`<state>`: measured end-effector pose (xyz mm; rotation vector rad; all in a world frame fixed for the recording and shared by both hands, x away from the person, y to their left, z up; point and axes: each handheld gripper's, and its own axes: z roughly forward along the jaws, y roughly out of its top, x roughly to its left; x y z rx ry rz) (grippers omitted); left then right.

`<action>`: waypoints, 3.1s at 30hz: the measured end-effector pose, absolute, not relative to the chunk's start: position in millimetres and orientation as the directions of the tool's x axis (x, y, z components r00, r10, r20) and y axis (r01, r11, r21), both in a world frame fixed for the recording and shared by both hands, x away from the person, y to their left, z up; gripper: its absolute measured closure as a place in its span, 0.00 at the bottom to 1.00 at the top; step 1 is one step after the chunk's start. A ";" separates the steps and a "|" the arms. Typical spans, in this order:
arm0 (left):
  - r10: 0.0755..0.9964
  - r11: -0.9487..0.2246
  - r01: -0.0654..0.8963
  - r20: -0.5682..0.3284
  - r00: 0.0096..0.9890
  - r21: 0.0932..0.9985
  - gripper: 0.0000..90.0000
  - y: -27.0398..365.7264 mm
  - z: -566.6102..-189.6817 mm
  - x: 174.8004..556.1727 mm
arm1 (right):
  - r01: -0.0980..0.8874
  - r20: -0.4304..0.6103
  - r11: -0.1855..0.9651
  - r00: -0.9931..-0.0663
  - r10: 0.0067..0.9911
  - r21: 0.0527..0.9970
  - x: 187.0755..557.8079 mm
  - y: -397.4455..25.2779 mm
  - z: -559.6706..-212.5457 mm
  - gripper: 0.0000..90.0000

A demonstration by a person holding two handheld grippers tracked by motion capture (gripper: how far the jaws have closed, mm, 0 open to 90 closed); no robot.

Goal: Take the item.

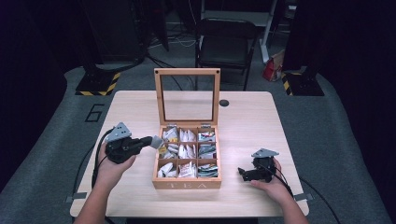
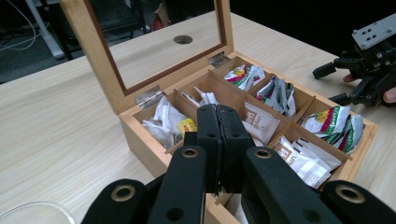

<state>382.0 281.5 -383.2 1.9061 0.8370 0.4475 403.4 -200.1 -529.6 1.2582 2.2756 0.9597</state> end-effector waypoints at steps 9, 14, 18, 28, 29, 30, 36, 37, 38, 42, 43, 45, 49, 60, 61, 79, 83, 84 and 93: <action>0.752 -0.252 0.366 -0.057 0.656 0.896 0.99 302.8 -376.4 381.7 | 0.595 0.007 0.370 -0.534 0.845 0.713 403.4 -200.1 -529.6 0.00; 0.783 -0.217 0.365 -0.062 0.619 0.905 0.99 319.1 -371.8 380.2 | 0.595 0.007 0.370 -0.534 0.845 0.713 403.4 -200.1 -529.6 0.00; 0.797 -0.201 0.369 -0.067 0.600 0.907 0.99 327.5 -370.3 379.7 | 0.595 0.006 0.371 -0.535 0.845 0.713 403.4 -200.2 -529.6 0.00; 0.838 -0.163 0.378 -0.075 0.541 0.911 0.99 345.6 -369.9 378.8 | 0.594 0.006 0.372 -0.535 0.845 0.713 403.5 -200.3 -529.6 0.00; 0.839 -0.161 0.384 -0.078 0.538 0.909 0.99 346.5 -370.3 378.8 | 0.595 0.007 0.370 -0.534 0.845 0.714 403.4 -200.1 -529.6 0.00; 0.842 -0.159 0.386 -0.079 0.534 0.909 0.99 347.0 -371.0 379.1 | 0.595 0.007 0.370 -0.534 0.845 0.713 403.4 -200.1 -529.6 0.00; 0.852 -0.159 0.393 -0.075 0.518 0.906 0.99 349.4 -375.2 381.2 | 0.595 0.007 0.370 -0.534 0.845 0.713 403.4 -200.1 -529.6 0.00; 0.852 -0.159 0.393 -0.075 0.518 0.906 0.99 349.4 -375.2 381.2 | 0.595 0.007 0.370 -0.534 0.845 0.713 403.4 -200.1 -529.6 0.00; 0.855 -0.152 0.396 -0.080 0.513 0.906 0.99 350.2 -377.1 382.1 | 0.595 0.007 0.370 -0.534 0.845 0.713 403.4 -200.1 -529.6 0.00; 0.861 -0.147 0.402 -0.083 0.502 0.904 0.99 353.1 -378.4 382.8 | 0.595 0.007 0.370 -0.534 0.845 0.713 403.4 -200.1 -529.6 0.00; 0.864 -0.141 0.400 -0.084 0.496 0.906 0.99 354.0 -378.6 382.8 | 0.595 0.007 0.370 -0.534 0.845 0.713 403.4 -200.1 -529.6 0.00; 0.869 -0.132 0.401 -0.089 0.487 0.906 0.99 356.6 -378.4 382.6 | 0.594 0.005 0.372 -0.535 0.845 0.714 403.5 -200.2 -529.6 0.00; 0.880 -0.115 0.400 -0.093 0.465 0.909 0.99 361.2 -379.5 382.9 | 0.595 0.007 0.370 -0.534 0.846 0.713 403.4 -200.1 -529.6 0.00; 0.904 -0.088 0.412 -0.101 0.415 0.907 0.99 370.7 -384.7 384.1 | 0.595 0.006 0.371 -0.534 0.845 0.713 403.4 -200.2 -529.6 0.00; 0.905 -0.088 0.413 -0.100 0.412 0.907 0.99 370.8 -385.2 384.3 | 0.595 0.007 0.370 -0.534 0.845 0.713 403.4 -200.1 -529.6 0.00; 0.912 -0.104 0.455 -0.097 0.398 0.885 0.99 374.1 -397.8 389.3 | 0.595 0.006 0.371 -0.535 0.845 0.713 403.5 -200.2 -529.6 0.00; 0.916 -0.111 0.464 -0.092 0.392 0.879 0.99 375.4 -401.7 390.8 | 0.595 0.007 0.370 -0.534 0.845 0.713 403.4 -200.1 -529.6 0.00; 0.917 -0.113 0.467 -0.089 0.389 0.877 0.99 375.0 -402.7 391.4 | 0.595 0.007 0.370 -0.534 0.845 0.713 403.4 -200.1 -529.6 0.00; 0.919 -0.149 0.499 -0.067 0.390 0.854 0.99 369.1 -413.6 397.2 | 0.595 0.007 0.370 -0.534 0.845 0.713 403.4 -200.1 -529.6 0.00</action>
